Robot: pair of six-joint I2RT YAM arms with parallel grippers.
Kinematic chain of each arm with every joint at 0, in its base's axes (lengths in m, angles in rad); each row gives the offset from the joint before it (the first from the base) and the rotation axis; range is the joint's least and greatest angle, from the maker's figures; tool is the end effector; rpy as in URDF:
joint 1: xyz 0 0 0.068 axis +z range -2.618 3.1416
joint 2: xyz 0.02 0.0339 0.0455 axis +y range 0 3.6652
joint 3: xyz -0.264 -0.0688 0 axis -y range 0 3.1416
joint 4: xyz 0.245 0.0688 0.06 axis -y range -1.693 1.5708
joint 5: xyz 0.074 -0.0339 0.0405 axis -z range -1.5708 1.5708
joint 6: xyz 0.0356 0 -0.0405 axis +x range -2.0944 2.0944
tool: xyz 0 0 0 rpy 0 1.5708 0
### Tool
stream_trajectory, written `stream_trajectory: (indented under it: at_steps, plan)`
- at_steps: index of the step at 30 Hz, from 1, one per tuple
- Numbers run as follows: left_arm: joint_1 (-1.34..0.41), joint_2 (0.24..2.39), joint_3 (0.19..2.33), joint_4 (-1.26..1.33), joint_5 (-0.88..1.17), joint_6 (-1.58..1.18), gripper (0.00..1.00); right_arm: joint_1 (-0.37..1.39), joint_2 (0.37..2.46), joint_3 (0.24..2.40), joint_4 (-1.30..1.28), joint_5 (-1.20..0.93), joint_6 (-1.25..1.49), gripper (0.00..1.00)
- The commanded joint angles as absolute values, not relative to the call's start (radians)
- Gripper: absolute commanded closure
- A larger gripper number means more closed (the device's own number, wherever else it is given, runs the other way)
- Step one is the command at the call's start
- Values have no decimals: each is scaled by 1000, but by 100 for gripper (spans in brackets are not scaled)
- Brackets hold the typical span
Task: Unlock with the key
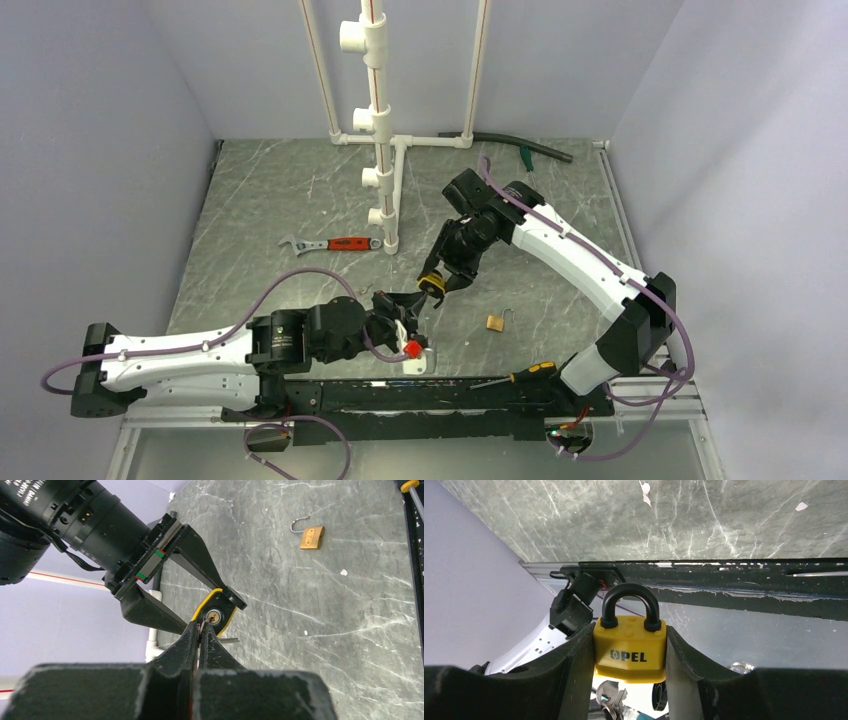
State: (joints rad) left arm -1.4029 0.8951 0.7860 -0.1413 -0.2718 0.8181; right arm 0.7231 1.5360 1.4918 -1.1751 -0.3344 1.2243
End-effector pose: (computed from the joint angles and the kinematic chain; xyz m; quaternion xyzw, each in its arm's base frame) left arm 0.0445 -0.2053 0.3256 0.6642 0.4221 -0.0727 0.6127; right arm 0.2137 0.2042 0.3254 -0.2126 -0.9478 -0.2347 0.0386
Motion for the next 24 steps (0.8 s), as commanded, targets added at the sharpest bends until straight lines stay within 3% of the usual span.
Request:
stream_trajectory:
  at_steps: [1,24]
  plan:
    - [-1414,896,777,-102,-309,830,100,721,1490,1503,-1150,-378,1252,100]
    - [-1436,929,728,-11,-413,905,100,733,1476,1464,-1092,-414,1259,100]
